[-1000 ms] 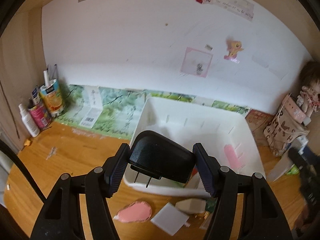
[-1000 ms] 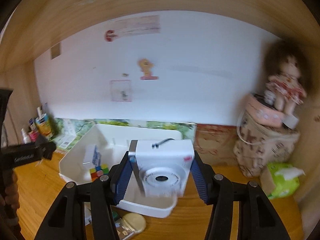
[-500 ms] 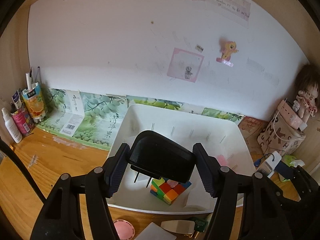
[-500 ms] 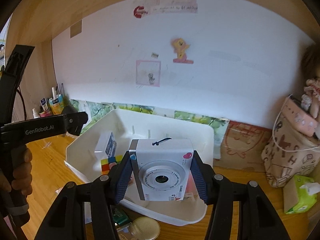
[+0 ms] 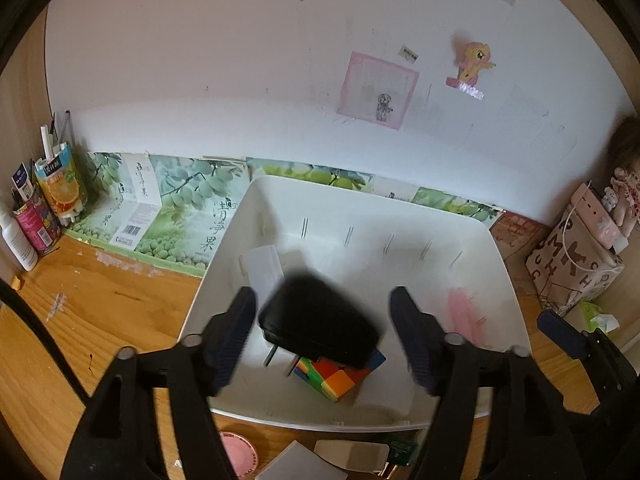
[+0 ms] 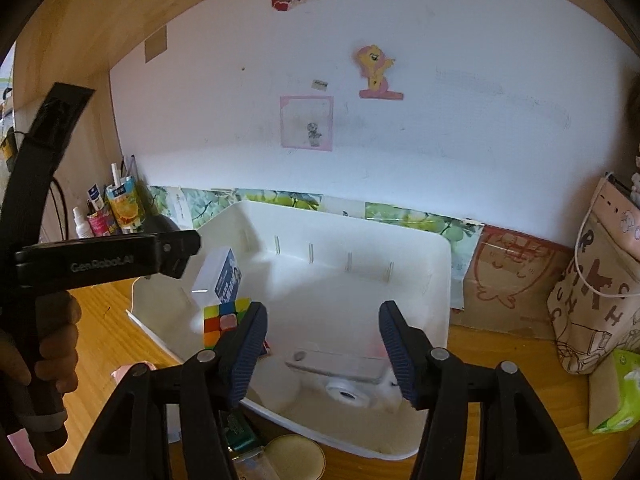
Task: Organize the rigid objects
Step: 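Open both grippers to drop the charger plug and the white gadget into the bin, then withdraw both tools from the bin toward the remaining objects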
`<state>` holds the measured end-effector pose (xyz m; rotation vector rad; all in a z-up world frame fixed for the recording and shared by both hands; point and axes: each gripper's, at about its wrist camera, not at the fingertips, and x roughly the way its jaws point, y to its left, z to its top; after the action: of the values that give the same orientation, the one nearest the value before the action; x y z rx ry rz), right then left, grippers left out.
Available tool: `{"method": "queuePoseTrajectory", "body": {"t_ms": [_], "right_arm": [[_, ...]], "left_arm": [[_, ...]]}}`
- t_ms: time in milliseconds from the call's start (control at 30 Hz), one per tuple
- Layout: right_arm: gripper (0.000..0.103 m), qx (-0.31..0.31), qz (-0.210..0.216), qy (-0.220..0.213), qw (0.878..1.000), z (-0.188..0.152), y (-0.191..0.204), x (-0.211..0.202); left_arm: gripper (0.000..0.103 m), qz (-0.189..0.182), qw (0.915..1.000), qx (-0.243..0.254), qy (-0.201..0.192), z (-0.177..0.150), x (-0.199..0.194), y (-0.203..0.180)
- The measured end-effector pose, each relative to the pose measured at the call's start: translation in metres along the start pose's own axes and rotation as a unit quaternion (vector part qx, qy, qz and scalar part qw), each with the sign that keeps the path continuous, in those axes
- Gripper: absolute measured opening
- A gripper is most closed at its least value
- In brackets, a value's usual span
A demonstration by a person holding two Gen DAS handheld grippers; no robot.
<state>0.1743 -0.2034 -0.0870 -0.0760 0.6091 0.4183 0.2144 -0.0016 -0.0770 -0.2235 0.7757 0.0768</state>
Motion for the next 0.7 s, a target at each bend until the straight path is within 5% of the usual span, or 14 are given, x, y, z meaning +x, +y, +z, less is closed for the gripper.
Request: {"method": "queuePoseTrajectory", "body": {"t_ms": [700], "right_arm": [[0.08,0.003,-0.015,-0.025,1.0,0.005,0.001,-0.035]], "left_arm": [[0.088,-0.012,0.9974,-0.016,-0.069,0.007,-0.056,0.0]]}}
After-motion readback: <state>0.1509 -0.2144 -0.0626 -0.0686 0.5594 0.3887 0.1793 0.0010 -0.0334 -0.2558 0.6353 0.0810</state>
